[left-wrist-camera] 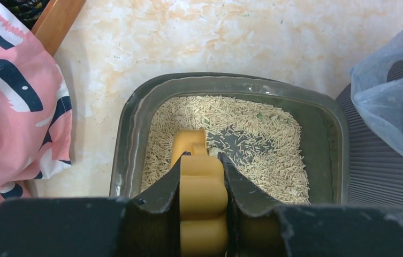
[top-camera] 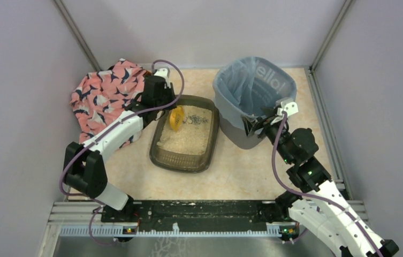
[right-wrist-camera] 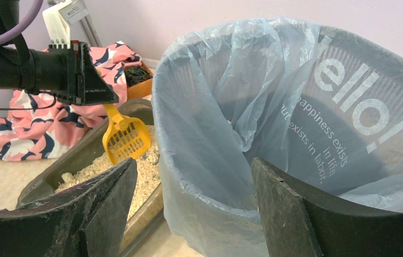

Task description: Clean the litter box

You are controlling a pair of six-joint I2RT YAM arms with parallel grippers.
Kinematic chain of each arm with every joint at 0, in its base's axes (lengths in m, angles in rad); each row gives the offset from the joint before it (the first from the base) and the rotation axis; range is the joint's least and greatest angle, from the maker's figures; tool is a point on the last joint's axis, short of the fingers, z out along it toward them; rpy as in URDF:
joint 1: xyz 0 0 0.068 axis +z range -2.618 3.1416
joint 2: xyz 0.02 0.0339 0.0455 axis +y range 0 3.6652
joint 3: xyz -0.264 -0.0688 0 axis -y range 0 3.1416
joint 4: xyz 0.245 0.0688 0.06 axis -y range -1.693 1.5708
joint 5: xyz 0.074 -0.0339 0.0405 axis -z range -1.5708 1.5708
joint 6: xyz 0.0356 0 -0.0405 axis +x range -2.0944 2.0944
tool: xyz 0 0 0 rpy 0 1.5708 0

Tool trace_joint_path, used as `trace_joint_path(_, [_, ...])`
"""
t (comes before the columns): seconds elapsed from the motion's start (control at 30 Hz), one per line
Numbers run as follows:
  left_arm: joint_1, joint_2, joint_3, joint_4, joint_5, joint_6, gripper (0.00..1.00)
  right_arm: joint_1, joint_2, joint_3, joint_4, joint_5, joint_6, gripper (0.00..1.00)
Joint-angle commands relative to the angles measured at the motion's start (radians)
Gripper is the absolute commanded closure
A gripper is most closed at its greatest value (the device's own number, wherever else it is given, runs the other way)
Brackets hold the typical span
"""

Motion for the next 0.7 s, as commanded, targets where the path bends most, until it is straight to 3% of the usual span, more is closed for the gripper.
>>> trace_joint_path(0.0, [0.031, 0.012, -0.054, -0.016, 0.210, -0.074, 1.00, 0.000, 0.015, 0.010, -0.005, -0.013, 0.009, 0.22])
trace_joint_path(0.5, [0.110, 0.094, -0.101, 0.014, 0.375, -0.108, 1.00, 0.000, 0.023, 0.009, -0.002, -0.013, 0.010, 0.22])
trace_joint_path(0.67, [0.154, 0.144, -0.146, 0.083, 0.503, -0.133, 1.00, 0.000, 0.029, 0.010, 0.000, -0.016, 0.010, 0.22])
